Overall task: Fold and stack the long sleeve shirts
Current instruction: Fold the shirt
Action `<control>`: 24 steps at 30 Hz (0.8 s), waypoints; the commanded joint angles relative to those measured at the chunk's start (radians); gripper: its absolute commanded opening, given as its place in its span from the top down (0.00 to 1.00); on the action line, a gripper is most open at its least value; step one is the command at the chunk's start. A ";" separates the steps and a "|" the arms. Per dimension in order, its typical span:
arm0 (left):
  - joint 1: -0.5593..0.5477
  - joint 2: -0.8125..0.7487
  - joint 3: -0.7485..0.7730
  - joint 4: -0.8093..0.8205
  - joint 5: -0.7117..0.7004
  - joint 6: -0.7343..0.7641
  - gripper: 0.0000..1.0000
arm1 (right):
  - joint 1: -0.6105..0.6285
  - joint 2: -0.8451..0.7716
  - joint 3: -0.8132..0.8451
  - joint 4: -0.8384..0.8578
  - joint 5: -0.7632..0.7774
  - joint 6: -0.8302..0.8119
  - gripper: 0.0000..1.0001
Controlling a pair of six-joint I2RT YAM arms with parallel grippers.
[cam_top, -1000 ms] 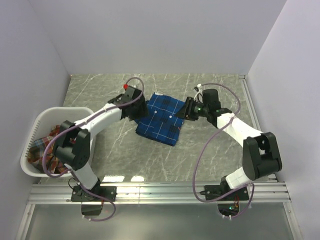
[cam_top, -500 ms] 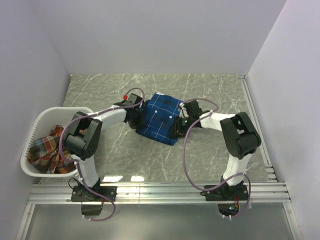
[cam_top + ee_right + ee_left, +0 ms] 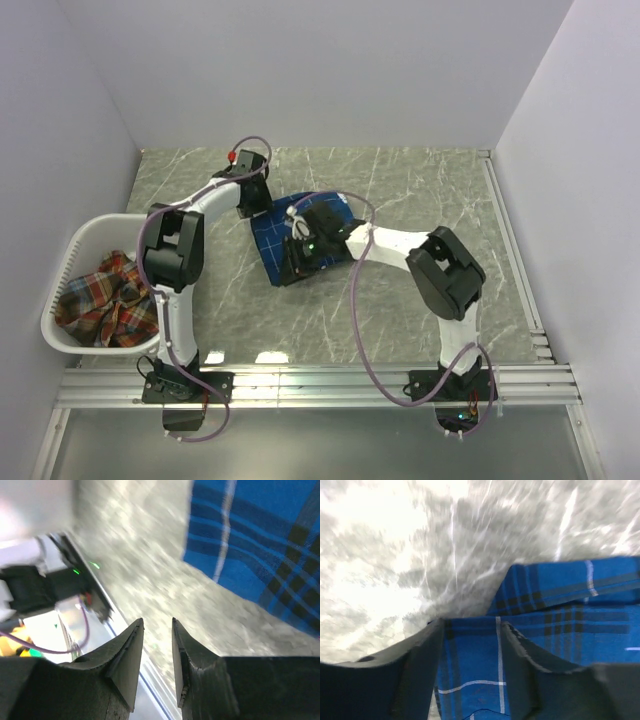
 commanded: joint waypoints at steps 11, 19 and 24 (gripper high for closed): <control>-0.046 -0.380 -0.225 0.050 0.037 -0.043 0.19 | -0.422 -0.315 -0.209 0.125 0.168 0.031 0.61; -0.150 -0.451 -0.452 0.085 0.137 -0.158 0.33 | -0.526 -0.178 -0.273 0.218 0.115 0.117 0.62; -0.144 -0.402 -0.533 0.082 0.104 -0.188 0.41 | -0.531 -0.122 -0.322 0.214 0.103 0.118 0.62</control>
